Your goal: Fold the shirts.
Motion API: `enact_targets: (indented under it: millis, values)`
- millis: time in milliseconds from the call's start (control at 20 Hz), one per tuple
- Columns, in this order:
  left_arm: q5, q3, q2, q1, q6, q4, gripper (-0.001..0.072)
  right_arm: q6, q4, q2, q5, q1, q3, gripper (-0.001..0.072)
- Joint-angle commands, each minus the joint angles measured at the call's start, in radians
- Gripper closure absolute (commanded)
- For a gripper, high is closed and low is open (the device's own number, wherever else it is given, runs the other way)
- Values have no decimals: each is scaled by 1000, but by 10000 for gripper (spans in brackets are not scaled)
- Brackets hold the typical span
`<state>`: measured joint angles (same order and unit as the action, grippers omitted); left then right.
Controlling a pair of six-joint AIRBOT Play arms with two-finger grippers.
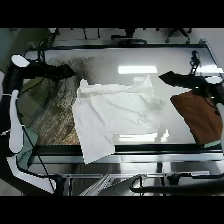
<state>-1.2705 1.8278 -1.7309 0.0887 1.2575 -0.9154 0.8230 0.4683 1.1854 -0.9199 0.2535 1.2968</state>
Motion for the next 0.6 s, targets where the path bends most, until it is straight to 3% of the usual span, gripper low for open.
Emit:
enact_targets:
  millis: [0, 100, 300, 400, 550]
  values:
    - [-328, -25, 27, 104, 95, -2, 40, 215, 292, -135, -201, 142, -48, 347]
    - [-354, -230, 108, 133, 93, -20, 41, 233, 353, -220, -225, 204, -177, 346]
    - [-202, -725, 292, 153, 85, -140, 40, 233, 350, -319, -222, 267, -458, 315]
    - [-106, -913, 342, 146, 67, -113, 40, 220, 296, -312, -221, 266, -539, 212]
    - [26, -1084, 354, 93, 16, -23, 41, 160, 205, -278, -214, 248, -595, 213]
